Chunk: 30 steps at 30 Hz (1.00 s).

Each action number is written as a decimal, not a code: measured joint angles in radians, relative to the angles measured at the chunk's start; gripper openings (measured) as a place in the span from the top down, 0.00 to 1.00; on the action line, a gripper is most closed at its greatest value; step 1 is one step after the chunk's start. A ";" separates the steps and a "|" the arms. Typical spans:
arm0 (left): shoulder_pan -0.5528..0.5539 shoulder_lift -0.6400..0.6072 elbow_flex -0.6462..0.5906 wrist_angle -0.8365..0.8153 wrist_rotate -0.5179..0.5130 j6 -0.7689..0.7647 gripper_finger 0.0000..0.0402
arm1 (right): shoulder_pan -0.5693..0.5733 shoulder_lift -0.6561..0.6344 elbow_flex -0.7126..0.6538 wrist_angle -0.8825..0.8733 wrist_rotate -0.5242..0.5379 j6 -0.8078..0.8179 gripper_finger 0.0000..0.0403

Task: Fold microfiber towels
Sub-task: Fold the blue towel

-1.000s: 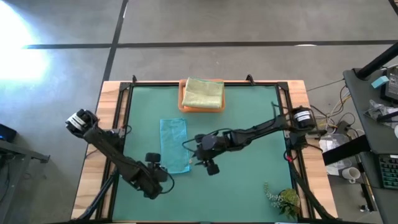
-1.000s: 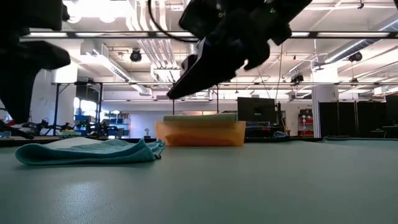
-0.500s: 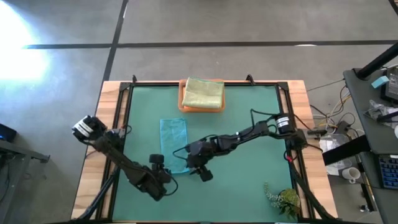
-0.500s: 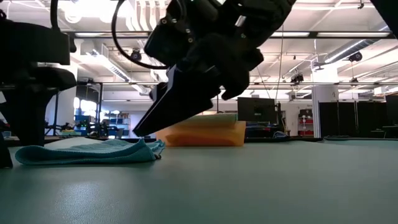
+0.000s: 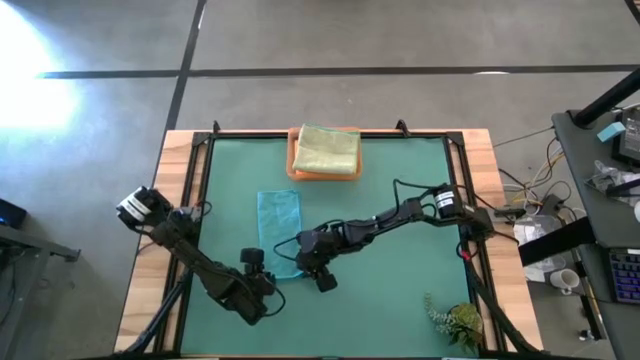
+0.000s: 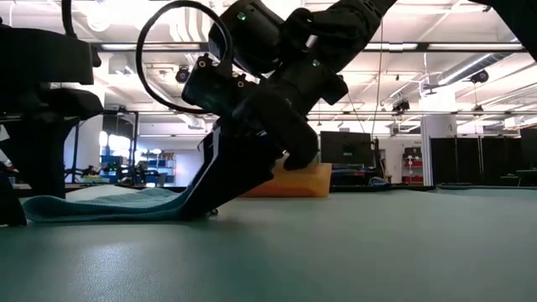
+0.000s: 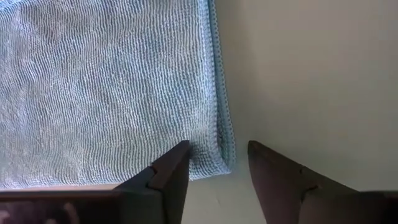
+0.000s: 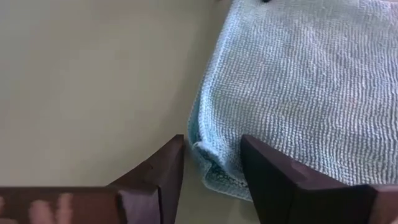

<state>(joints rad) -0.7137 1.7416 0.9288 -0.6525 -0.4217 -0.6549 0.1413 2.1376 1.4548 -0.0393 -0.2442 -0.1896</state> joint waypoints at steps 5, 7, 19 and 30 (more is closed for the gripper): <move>0.005 0.001 -0.001 0.007 -0.005 -0.020 0.76 | -0.001 -0.004 0.000 0.000 0.013 0.022 0.72; 0.008 0.002 -0.005 0.005 -0.020 -0.022 0.83 | -0.002 -0.007 0.000 -0.004 0.017 0.024 0.77; 0.030 -0.040 0.006 -0.001 0.001 -0.020 0.98 | -0.004 -0.083 -0.004 -0.086 0.019 0.101 0.98; 0.087 -0.147 0.180 0.019 0.287 -0.025 0.98 | 0.034 -0.238 -0.004 -0.237 0.006 0.349 0.98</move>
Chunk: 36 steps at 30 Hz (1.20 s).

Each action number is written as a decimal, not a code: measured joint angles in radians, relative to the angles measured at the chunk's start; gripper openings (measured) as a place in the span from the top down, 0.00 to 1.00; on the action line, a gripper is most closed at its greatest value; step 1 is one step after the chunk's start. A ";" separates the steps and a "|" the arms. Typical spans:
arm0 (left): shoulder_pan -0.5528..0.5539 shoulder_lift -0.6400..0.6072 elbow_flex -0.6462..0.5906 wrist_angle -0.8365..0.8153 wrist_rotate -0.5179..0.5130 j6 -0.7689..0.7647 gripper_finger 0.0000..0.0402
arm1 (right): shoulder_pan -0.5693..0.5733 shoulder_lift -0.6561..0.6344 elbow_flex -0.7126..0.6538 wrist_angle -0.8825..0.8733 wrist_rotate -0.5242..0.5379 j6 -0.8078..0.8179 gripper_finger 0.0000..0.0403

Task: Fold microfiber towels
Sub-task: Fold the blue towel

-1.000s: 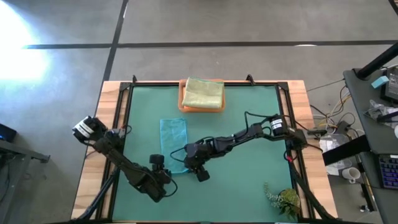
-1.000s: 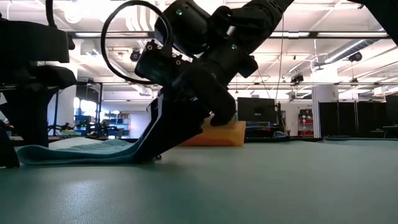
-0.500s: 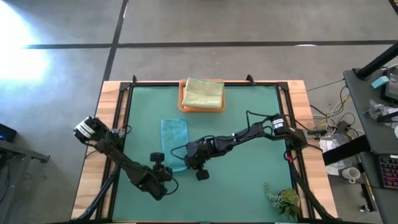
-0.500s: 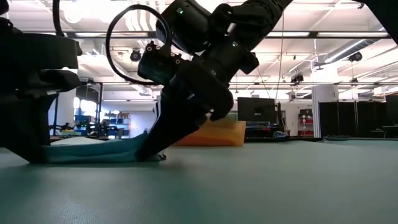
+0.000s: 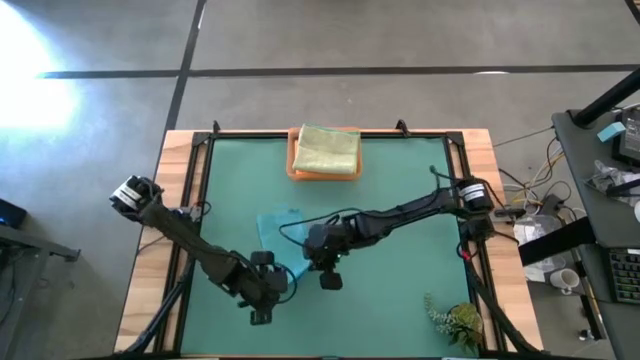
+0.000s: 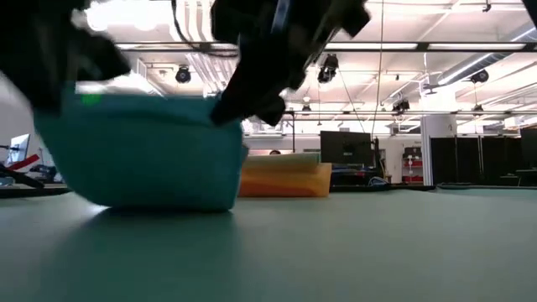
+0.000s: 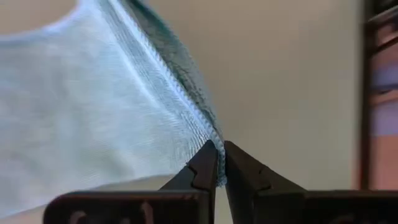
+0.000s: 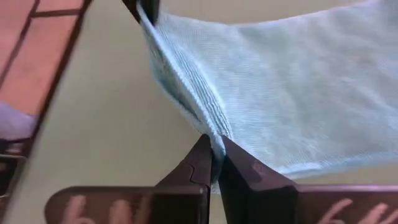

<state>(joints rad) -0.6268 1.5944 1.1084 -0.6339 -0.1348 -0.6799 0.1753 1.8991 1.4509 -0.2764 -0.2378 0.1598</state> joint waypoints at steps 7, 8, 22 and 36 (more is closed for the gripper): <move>0.021 -0.024 0.073 -0.171 -0.141 -0.096 0.98 | 0.038 -0.009 0.000 -0.018 0.126 0.052 0.98; 0.028 -0.024 0.073 -0.219 -0.160 -0.107 0.98 | 0.031 -0.007 0.000 -0.012 0.163 0.053 0.98; 0.202 -0.024 -0.031 -0.466 -0.215 -0.149 0.98 | -0.163 0.067 0.001 0.127 0.253 0.122 0.98; 0.282 -0.024 -0.089 -0.473 -0.208 -0.110 0.98 | -0.174 0.115 0.001 0.194 0.278 0.078 0.96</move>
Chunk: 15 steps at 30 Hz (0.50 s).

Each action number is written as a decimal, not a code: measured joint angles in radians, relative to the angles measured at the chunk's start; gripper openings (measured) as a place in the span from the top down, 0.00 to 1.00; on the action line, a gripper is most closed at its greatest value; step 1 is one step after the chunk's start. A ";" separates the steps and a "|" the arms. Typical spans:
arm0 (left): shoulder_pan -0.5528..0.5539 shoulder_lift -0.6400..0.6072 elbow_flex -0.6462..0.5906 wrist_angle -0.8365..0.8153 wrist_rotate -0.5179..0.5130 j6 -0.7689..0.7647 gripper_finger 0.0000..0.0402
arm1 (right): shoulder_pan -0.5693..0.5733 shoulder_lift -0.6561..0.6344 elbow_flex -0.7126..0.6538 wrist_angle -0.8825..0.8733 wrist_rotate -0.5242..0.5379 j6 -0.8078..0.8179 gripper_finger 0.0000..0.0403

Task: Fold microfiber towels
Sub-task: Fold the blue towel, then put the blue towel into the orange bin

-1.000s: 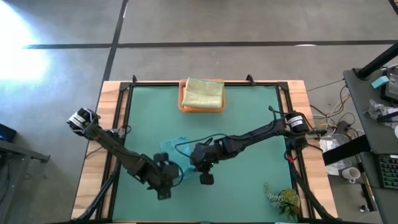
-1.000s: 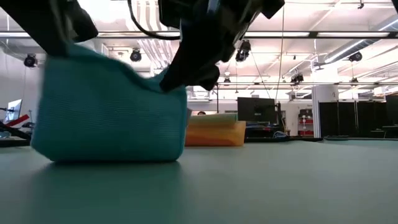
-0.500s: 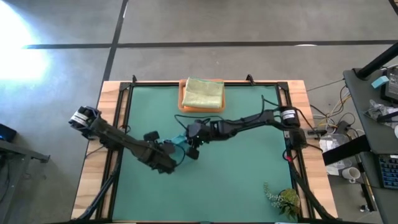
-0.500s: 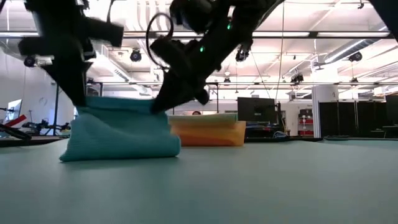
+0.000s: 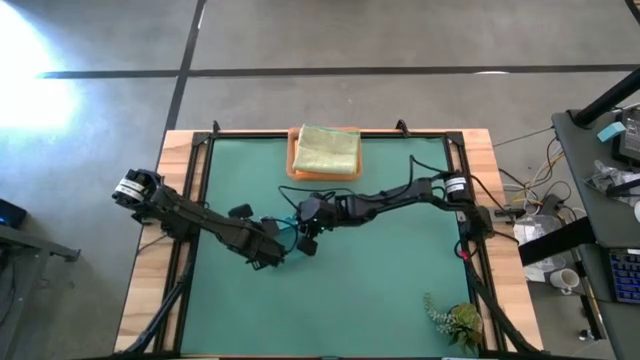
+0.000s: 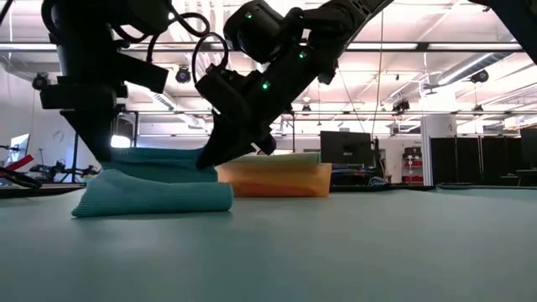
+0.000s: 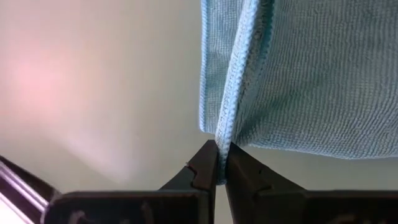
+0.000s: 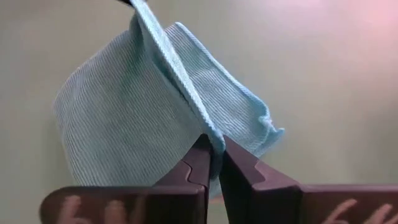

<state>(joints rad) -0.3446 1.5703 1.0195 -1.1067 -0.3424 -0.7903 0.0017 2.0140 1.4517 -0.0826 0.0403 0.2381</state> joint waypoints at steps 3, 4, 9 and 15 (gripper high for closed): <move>0.006 0.000 0.000 -0.003 -0.015 0.037 0.97 | 0.000 0.000 -0.001 0.000 -0.006 -0.009 0.91; 0.009 0.000 0.000 -0.004 -0.015 0.041 0.96 | 0.000 0.000 -0.001 0.001 -0.007 -0.003 0.89; 0.012 0.000 0.000 -0.002 -0.021 0.042 0.84 | -0.003 -0.001 -0.002 0.005 -0.011 0.024 0.76; 0.036 0.000 0.005 -0.035 -0.027 0.040 0.67 | -0.024 -0.045 -0.002 -0.068 -0.014 0.031 0.66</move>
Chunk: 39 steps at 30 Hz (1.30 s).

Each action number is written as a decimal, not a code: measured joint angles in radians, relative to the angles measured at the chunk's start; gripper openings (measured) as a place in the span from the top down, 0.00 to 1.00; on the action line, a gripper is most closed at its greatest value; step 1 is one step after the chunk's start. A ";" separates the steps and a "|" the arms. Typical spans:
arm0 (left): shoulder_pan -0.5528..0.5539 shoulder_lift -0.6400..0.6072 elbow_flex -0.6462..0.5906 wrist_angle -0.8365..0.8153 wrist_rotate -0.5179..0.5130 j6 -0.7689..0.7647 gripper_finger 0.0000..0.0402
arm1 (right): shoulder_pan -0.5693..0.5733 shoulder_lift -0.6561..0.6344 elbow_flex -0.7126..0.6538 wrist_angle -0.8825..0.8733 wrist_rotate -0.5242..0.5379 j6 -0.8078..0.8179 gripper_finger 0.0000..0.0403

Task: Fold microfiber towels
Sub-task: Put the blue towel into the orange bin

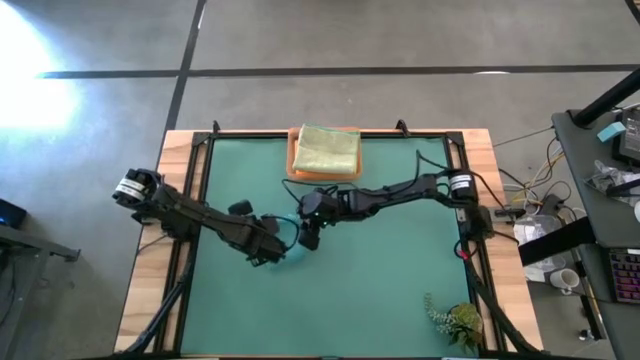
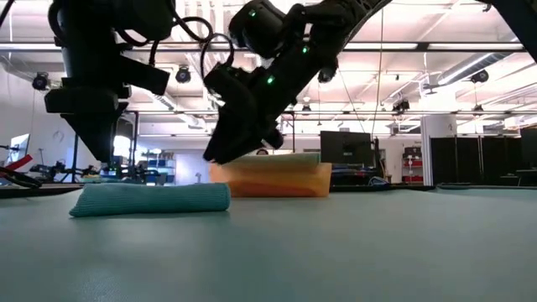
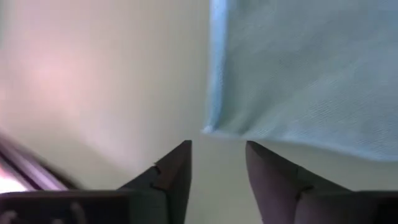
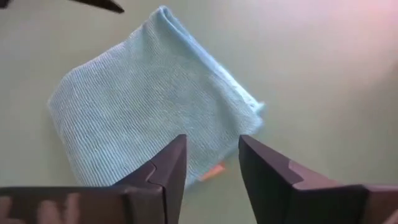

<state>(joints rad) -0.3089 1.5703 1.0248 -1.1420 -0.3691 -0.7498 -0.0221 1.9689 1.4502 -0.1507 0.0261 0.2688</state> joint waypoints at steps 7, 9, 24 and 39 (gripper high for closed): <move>0.019 -0.009 0.075 -0.190 0.023 0.004 0.59 | -0.034 -0.136 0.000 -0.195 0.001 -0.114 0.64; 0.000 -0.019 0.095 -0.168 0.030 -0.004 0.59 | -0.035 -0.173 0.000 -0.248 0.001 -0.166 0.65; -0.330 0.027 0.045 0.273 -0.140 -0.152 0.59 | 0.074 -0.211 -0.151 -0.173 -0.161 -0.398 0.70; -0.360 0.185 0.044 0.325 -0.144 -0.160 0.59 | 0.148 -0.071 -0.150 0.023 -0.153 -0.602 0.70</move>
<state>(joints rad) -0.6689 1.7555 1.0683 -0.8165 -0.5129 -0.9096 0.1261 1.8984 1.3006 -0.1279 -0.1268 -0.3336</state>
